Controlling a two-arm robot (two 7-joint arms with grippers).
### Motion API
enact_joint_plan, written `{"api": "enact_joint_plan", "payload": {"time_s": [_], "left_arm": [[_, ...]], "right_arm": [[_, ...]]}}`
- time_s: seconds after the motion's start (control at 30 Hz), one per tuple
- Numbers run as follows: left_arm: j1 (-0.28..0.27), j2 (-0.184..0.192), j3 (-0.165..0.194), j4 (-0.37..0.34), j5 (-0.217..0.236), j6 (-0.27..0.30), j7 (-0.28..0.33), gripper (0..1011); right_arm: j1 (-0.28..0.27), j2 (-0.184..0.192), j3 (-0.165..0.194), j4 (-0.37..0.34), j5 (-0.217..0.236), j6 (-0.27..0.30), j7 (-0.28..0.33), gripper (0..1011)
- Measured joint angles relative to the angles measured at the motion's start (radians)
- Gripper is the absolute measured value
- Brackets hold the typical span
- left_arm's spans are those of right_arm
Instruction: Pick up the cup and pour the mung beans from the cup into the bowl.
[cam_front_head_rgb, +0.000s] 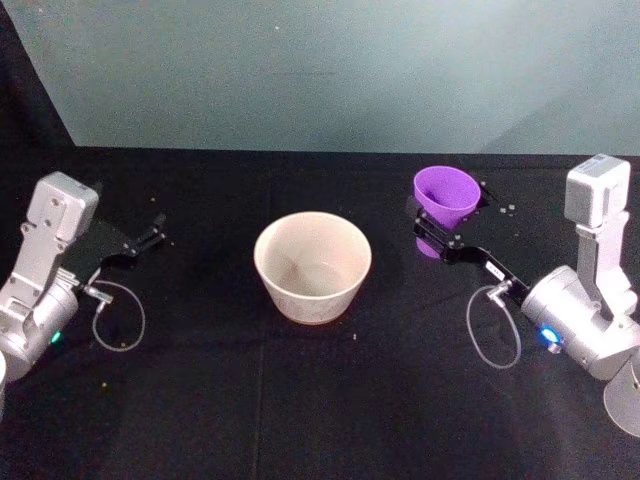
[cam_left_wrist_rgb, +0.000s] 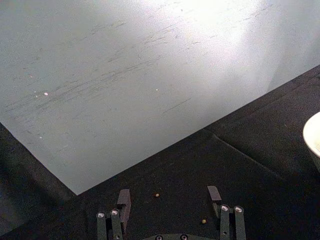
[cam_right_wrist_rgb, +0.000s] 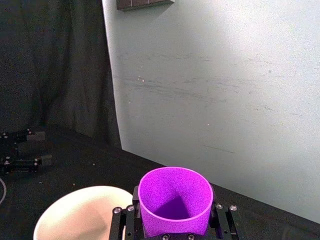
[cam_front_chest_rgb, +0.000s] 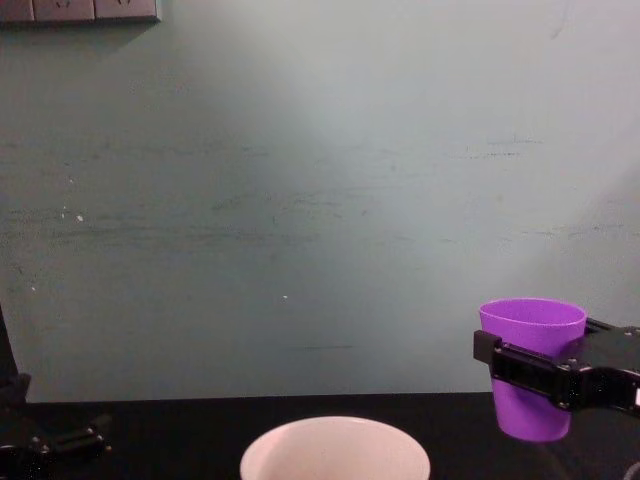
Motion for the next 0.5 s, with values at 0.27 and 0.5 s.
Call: {"api": "enact_joint_plan", "payload": {"time_s": [0.27, 0.5], "left_arm": [[0.000, 0.000, 0.000, 0.000, 0.000, 0.000, 0.000, 1000], [0.000, 0.000, 0.000, 0.000, 0.000, 0.000, 0.000, 1000]], "right_arm": [[0.000, 0.000, 0.000, 0.000, 0.000, 0.000, 0.000, 726], [0.000, 0.000, 0.000, 0.000, 0.000, 0.000, 0.000, 726]]}}
